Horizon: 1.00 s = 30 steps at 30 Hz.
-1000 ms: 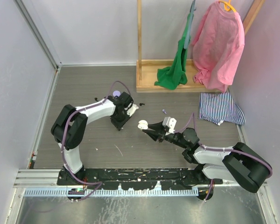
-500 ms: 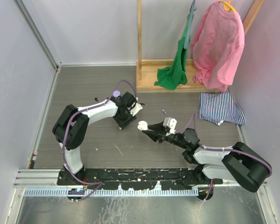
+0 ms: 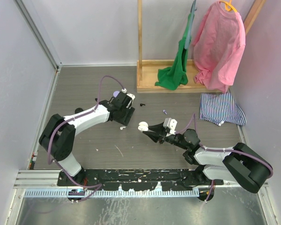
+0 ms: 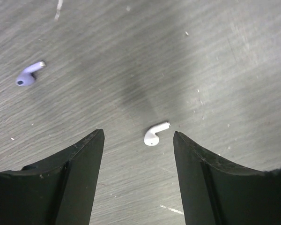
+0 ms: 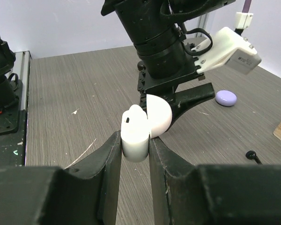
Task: Insert the wireless bluetooth earbuds into the charging case
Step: Place the earbud at the center of the board, then adjust the earbud at the center of the board.
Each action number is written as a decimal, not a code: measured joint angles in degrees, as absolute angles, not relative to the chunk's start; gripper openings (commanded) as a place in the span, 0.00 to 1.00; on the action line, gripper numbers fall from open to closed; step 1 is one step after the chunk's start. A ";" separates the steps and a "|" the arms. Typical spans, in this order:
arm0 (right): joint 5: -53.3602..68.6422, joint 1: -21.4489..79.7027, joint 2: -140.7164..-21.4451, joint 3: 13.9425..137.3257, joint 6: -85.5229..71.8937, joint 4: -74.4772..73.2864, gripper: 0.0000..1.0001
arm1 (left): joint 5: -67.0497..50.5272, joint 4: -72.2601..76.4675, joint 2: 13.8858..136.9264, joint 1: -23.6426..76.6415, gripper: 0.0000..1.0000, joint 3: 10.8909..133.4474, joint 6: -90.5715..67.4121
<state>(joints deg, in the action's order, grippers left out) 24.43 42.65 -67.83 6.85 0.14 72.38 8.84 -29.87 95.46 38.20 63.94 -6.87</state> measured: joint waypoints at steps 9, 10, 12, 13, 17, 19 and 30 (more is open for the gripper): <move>24.25 42.68 -67.13 6.83 0.21 71.90 0.01 | 14.46 -27.86 97.23 38.13 0.64 64.49 -15.03; 24.25 42.70 -66.72 6.83 0.21 71.83 0.01 | 14.52 -27.88 97.82 38.13 0.64 64.53 -15.44; 24.23 42.70 -65.93 6.83 0.34 71.72 0.01 | 14.48 -28.03 99.11 38.13 0.64 64.58 -15.90; 24.23 42.70 -65.67 6.85 0.36 71.68 0.01 | 14.35 -28.14 99.79 38.13 0.64 64.58 -16.01; 24.08 42.78 -65.39 6.83 0.45 71.46 0.01 | 14.15 -29.28 100.73 38.17 0.64 64.58 -16.21; 24.08 42.83 -65.41 6.83 0.49 71.50 0.01 | 14.15 -29.89 100.73 38.26 0.64 64.58 -16.29; 24.08 43.03 -65.80 6.85 1.23 70.94 0.01 | 14.13 -32.45 98.94 39.00 0.64 60.97 -17.17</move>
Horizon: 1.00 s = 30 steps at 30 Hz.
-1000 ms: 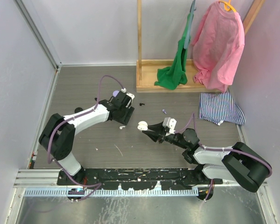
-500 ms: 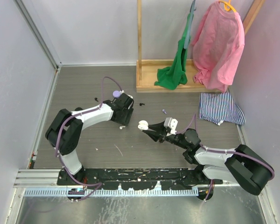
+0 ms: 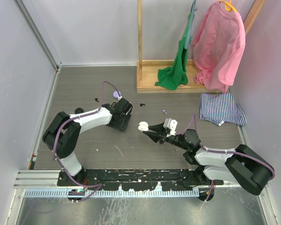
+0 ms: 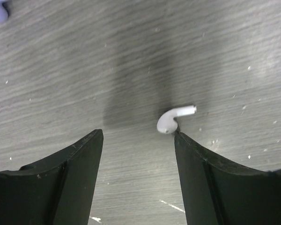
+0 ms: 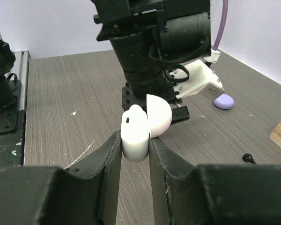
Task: Insert the wireless bluetooth earbuds into the charging case
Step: Adjust the earbud at the center of the board.
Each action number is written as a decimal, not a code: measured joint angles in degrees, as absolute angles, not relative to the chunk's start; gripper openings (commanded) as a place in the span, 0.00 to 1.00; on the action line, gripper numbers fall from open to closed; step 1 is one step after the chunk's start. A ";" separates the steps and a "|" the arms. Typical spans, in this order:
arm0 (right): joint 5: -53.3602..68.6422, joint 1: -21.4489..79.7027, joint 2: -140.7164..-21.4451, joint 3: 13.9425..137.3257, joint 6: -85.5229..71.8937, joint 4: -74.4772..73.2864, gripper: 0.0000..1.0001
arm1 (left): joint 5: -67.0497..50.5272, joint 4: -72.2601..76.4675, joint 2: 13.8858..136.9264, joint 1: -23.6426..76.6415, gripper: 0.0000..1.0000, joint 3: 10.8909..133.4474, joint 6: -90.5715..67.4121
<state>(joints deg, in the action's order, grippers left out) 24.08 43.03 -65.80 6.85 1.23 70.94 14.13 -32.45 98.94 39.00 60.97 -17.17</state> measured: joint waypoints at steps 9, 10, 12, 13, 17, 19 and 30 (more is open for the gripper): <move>24.05 43.03 -66.15 6.85 1.43 70.65 0.01 | 14.63 -33.76 93.60 39.00 0.63 57.60 -18.65; 24.05 43.03 -66.15 6.85 1.43 70.65 0.01 | 14.83 -33.58 93.43 39.00 0.63 57.60 -18.76; 24.05 43.03 -66.15 6.85 1.43 70.65 0.01 | 14.90 -33.43 93.41 39.00 0.63 57.80 -18.94; 24.05 43.03 -66.15 6.85 1.45 70.65 0.01 | 14.87 -33.45 93.51 39.00 0.63 57.91 -18.98; 24.03 43.03 -66.15 6.85 1.50 70.63 0.01 | 14.63 -33.39 94.89 39.00 0.63 59.11 -19.14; 24.03 43.03 -66.15 6.85 1.50 70.61 0.01 | 14.46 -33.28 95.68 39.00 0.63 59.35 -19.16; 24.03 43.03 -66.15 6.85 1.65 70.43 0.02 | 16.58 -33.87 99.59 38.11 0.62 61.69 -18.33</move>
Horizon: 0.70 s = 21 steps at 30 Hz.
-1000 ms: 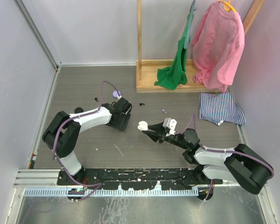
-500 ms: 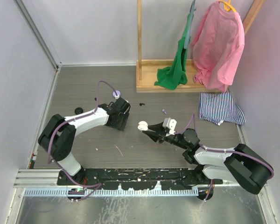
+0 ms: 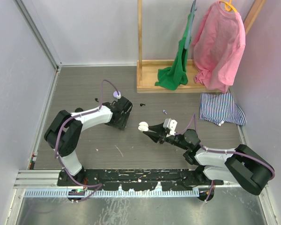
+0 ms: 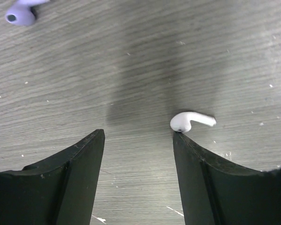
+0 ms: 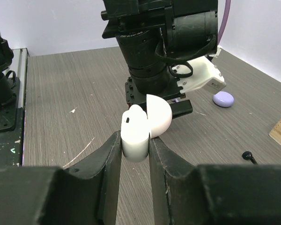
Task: Insert the wireless bluetooth earbuds into the charging case
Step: Adjust the earbud at the center of the board.
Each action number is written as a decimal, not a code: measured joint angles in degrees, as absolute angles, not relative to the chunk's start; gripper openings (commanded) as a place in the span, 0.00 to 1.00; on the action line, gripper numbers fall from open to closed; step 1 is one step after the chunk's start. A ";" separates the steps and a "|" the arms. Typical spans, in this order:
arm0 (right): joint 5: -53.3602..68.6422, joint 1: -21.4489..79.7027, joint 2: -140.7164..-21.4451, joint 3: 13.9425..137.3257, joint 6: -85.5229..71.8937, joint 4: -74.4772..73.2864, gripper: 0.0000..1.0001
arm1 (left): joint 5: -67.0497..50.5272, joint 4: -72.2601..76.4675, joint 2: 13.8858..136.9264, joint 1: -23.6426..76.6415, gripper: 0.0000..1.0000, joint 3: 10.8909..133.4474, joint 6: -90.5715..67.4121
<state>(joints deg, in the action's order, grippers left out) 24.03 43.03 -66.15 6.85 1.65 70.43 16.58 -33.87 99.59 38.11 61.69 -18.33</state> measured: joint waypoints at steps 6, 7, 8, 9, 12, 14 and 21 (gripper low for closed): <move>24.01 43.03 -66.15 6.85 1.67 70.00 0.02 | 17.72 -32.97 100.88 35.11 0.63 63.13 -17.56; 24.01 43.03 -66.15 6.85 1.67 69.97 0.02 | 17.85 -32.84 101.23 34.68 0.63 63.55 -17.45; 24.01 43.03 -66.15 6.85 1.67 69.93 0.02 | 17.85 -32.58 101.65 34.35 0.63 63.99 -17.34; 23.99 43.03 -66.13 6.85 1.67 69.89 0.02 | 17.85 -32.27 102.00 34.09 0.63 64.40 -17.28; 23.79 43.03 -66.15 6.85 1.72 69.67 0.02 | 17.76 -31.35 103.00 33.63 0.63 65.56 -17.21; 23.64 43.03 -66.15 6.85 1.76 69.54 0.02 | 17.58 -30.92 103.09 33.58 0.63 65.65 -17.41; 23.38 43.03 -66.11 6.85 1.89 68.82 0.02 | 16.40 -31.11 100.44 33.87 0.64 64.55 -21.80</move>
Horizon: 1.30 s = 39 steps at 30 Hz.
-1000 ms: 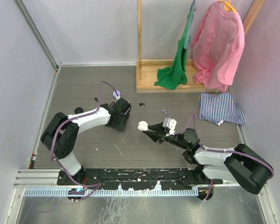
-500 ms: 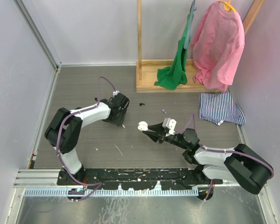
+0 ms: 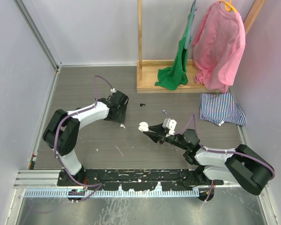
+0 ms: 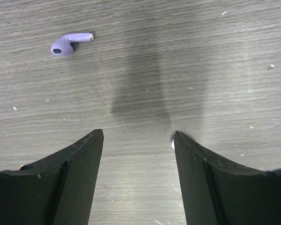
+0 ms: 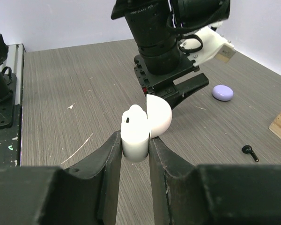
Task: Insert the wireless bluetooth earbuds into the charging case
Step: Adjust the earbud at the center of the board.
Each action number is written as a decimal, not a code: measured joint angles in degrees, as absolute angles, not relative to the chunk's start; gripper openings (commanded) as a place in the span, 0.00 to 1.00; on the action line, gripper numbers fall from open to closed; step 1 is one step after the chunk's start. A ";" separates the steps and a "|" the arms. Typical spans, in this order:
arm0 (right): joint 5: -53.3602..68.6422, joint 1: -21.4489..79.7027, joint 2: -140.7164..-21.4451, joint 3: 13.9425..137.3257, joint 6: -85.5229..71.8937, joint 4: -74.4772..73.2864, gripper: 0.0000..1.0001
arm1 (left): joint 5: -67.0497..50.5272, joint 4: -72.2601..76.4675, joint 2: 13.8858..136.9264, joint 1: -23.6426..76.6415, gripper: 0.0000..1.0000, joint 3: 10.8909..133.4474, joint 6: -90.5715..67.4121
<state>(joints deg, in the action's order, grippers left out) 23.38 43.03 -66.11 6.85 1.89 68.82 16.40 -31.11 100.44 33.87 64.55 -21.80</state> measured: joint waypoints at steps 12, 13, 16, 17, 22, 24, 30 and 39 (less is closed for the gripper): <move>23.09 43.13 -66.11 6.85 2.09 68.47 0.02 | 13.10 -30.24 99.02 37.60 0.65 63.94 -26.48; 23.09 43.13 -66.11 6.85 2.11 68.47 0.02 | 12.95 -30.26 99.46 37.60 0.65 63.94 -26.50; 23.09 43.13 -66.11 6.85 2.22 68.47 0.02 | 12.56 -30.52 100.90 37.60 0.65 63.94 -26.52; 23.09 43.13 -66.11 6.85 2.28 68.47 0.02 | 12.49 -30.57 101.08 37.60 0.65 63.88 -26.52; 23.09 43.13 -66.11 6.85 2.33 68.45 0.02 | 12.40 -30.57 101.06 37.60 0.64 62.59 -26.59; 23.11 43.13 -66.11 6.85 2.35 68.45 0.02 | 12.38 -30.39 100.90 37.60 0.63 62.37 -26.59; 23.11 43.18 -66.11 6.85 2.48 68.20 0.02 | 13.13 -30.57 99.92 37.52 0.58 61.25 -26.30; 23.14 43.42 -66.11 6.85 2.48 67.72 0.02 | 13.82 -31.83 97.84 35.42 0.51 59.20 -25.96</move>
<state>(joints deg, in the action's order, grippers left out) 23.14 43.42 -66.11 6.85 2.48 67.72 13.82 -31.83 97.84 35.42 59.20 -25.96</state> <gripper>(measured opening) 0.323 0.526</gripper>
